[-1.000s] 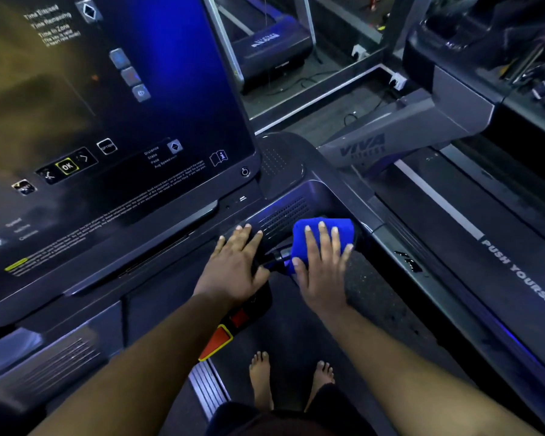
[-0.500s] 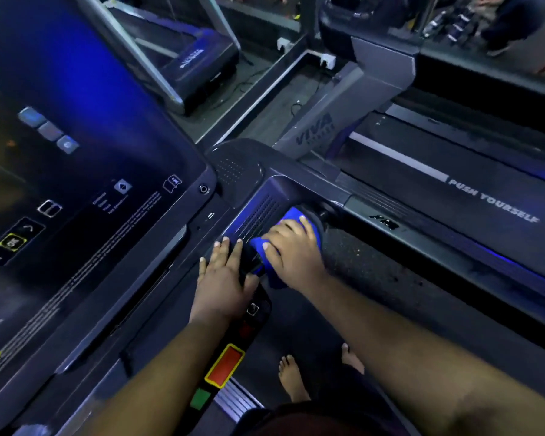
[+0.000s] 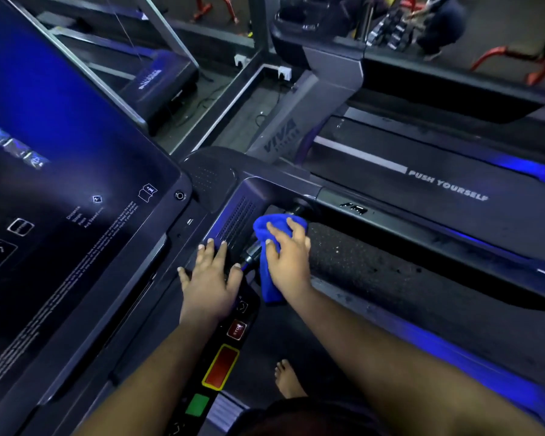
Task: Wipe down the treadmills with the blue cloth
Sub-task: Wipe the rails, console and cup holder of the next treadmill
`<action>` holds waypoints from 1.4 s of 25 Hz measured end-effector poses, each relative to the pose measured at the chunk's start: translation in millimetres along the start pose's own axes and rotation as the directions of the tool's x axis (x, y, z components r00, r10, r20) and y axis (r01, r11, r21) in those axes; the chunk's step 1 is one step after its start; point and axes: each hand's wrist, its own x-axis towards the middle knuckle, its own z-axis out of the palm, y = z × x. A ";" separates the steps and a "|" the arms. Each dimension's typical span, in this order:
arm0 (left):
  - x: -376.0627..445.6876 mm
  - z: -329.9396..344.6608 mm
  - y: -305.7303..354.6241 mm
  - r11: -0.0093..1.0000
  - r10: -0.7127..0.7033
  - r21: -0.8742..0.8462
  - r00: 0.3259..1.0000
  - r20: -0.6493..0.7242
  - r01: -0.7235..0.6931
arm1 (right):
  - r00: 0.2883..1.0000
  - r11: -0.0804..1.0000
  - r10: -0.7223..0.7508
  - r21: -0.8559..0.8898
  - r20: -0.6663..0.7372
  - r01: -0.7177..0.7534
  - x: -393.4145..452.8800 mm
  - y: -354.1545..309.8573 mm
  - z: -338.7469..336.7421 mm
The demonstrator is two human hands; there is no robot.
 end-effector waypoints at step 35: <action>-64.0 190.0 366.6 0.938 -0.006 -0.345 0.998 -0.066 -0.017 | 0.861 0.419 -0.248 -0.752 0.444 0.508 -0.6 246.7 -397.5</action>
